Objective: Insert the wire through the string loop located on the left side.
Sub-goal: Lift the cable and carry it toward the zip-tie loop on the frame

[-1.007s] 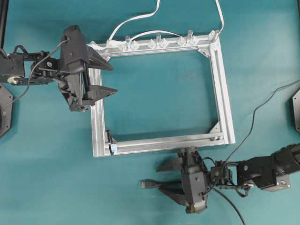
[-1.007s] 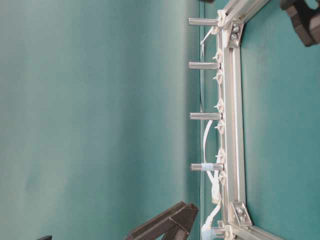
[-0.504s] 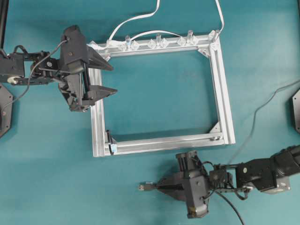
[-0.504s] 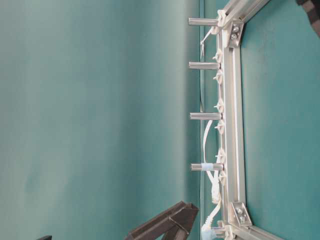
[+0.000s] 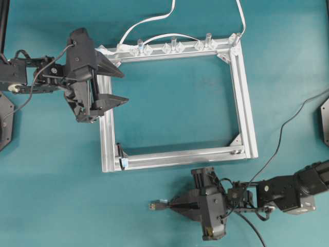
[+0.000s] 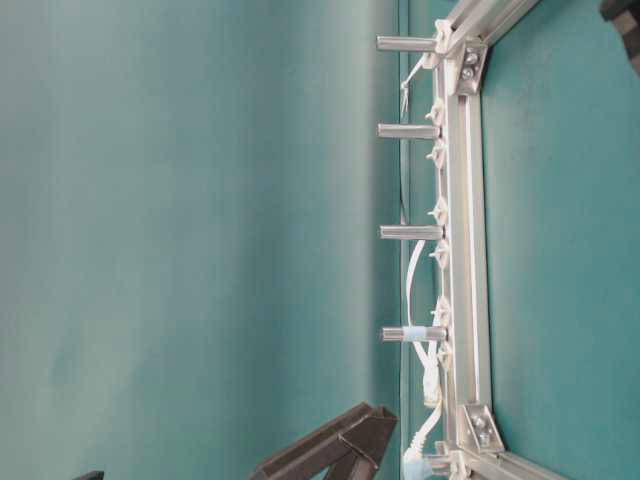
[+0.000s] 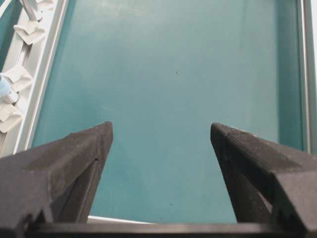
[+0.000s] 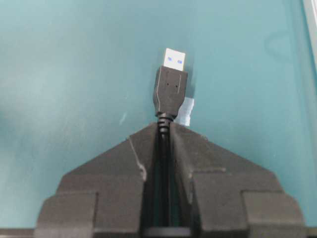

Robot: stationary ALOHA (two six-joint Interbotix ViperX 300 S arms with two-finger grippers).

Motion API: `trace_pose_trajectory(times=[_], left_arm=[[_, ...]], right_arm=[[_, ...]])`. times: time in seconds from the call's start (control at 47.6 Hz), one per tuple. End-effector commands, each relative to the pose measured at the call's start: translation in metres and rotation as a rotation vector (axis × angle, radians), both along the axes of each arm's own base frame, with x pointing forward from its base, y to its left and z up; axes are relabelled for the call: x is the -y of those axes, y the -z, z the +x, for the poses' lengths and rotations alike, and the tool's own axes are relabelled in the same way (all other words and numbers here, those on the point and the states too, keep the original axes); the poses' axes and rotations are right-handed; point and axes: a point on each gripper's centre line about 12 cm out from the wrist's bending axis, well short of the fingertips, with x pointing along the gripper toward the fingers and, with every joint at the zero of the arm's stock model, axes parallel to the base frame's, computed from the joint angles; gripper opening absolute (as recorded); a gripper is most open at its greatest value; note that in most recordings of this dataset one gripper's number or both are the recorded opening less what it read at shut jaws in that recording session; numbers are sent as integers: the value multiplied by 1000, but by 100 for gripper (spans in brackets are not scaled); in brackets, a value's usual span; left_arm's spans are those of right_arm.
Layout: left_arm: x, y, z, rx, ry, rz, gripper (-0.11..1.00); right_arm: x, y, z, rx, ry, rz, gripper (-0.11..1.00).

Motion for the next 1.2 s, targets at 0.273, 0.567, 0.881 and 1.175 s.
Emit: trace_pose_trajectory(times=[0.273,0.567,0.881,1.175], left_arm=[[0,-8,2,27,2,7,83],[0,-7,2,24,3,6,83],[0,-7,1,25,2,7,83],[1,-8,1,27,5,7,83]], right_arm=[[4,-18,1,41,7,10,10],[18,-50,0,91,29,37,10],[37,-86,-1,79,-35,-18,10],[52,-107,0,80,-40,-14,10]])
